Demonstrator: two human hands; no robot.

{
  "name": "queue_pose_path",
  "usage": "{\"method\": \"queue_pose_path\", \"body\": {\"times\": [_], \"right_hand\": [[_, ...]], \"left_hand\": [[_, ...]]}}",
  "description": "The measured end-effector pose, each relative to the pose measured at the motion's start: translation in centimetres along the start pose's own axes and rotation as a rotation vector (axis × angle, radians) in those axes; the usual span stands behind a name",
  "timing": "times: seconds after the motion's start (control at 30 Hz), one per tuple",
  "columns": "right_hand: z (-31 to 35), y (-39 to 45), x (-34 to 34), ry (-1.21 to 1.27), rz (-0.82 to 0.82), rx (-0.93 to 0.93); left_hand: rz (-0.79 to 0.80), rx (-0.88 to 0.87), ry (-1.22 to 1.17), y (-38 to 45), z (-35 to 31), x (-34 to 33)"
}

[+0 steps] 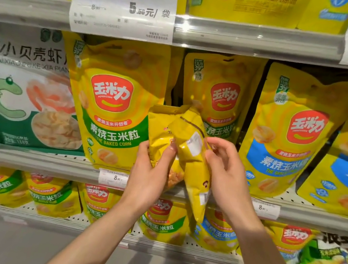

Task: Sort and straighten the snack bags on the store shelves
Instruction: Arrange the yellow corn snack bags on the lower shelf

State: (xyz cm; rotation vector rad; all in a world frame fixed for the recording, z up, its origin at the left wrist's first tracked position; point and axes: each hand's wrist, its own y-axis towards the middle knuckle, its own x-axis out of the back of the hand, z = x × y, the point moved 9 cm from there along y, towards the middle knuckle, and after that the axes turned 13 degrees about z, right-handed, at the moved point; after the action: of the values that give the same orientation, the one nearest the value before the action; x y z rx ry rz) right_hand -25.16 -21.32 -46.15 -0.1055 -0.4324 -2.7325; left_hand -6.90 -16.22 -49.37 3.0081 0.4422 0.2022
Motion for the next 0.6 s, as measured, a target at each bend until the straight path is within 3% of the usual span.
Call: {"method": "queue_pose_path", "body": {"times": [0.37, 0.6], "right_hand": [[-2.3, 2.0, 0.8, -0.176, -0.047, -0.226], [-2.8, 2.5, 0.7, 0.021, -0.104, -0.390]], "left_hand": [[0.125, 0.052, -0.113, -1.5, -1.0, -1.4], [0.092, 0.049, -0.101, -1.3, -1.0, -1.6]]}}
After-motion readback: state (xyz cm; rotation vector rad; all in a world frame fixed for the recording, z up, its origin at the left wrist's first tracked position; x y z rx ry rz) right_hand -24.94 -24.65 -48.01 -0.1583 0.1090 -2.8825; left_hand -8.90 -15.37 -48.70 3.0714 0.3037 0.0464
